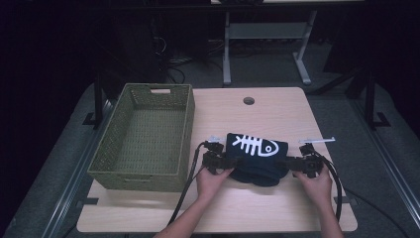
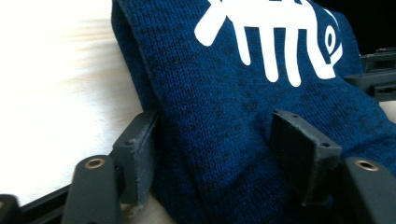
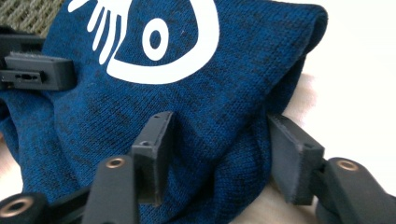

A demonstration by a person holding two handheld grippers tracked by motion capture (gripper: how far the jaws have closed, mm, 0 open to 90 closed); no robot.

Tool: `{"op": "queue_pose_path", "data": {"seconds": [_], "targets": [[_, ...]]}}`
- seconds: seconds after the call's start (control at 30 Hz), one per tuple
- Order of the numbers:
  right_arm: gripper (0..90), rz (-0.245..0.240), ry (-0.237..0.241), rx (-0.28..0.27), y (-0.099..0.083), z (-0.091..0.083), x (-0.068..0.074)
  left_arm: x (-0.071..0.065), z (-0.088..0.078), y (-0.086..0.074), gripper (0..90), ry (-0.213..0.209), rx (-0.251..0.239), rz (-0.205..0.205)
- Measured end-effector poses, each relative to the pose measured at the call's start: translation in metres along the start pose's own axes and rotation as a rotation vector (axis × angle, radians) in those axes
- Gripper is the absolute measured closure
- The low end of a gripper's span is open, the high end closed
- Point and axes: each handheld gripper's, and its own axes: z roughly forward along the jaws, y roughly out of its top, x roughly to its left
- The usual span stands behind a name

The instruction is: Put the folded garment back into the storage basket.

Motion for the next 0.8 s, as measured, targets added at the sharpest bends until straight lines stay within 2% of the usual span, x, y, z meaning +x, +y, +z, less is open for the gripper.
{"op": "queue_pose_path", "data": {"seconds": [0.2, 0.37, 0.47, 0.63, 0.8], "targets": [[58.6, 0.002, -0.015, -0.025, -0.010, -0.001, 0.006, -0.006, 0.000, -0.002, 44.0, -0.031, 0.010, 0.016], [65.6, 0.023, 0.009, -0.071, -0.017, -0.001, 0.010, -0.007, -0.005, -0.005, 55.5, -0.065, -0.003, -0.009], [67.4, 0.017, 0.024, -0.074, -0.018, -0.005, 0.013, -0.007, -0.007, -0.009, 59.0, -0.086, -0.013, -0.014], [68.8, 0.039, 0.066, -0.091, -0.024, -0.012, 0.017, -0.003, -0.012, -0.013, 63.0, -0.117, -0.029, -0.047], [68.9, 0.026, 0.077, -0.102, -0.026, -0.021, 0.022, -0.006, -0.014, -0.015, 66.2, -0.136, -0.033, -0.032]]}}
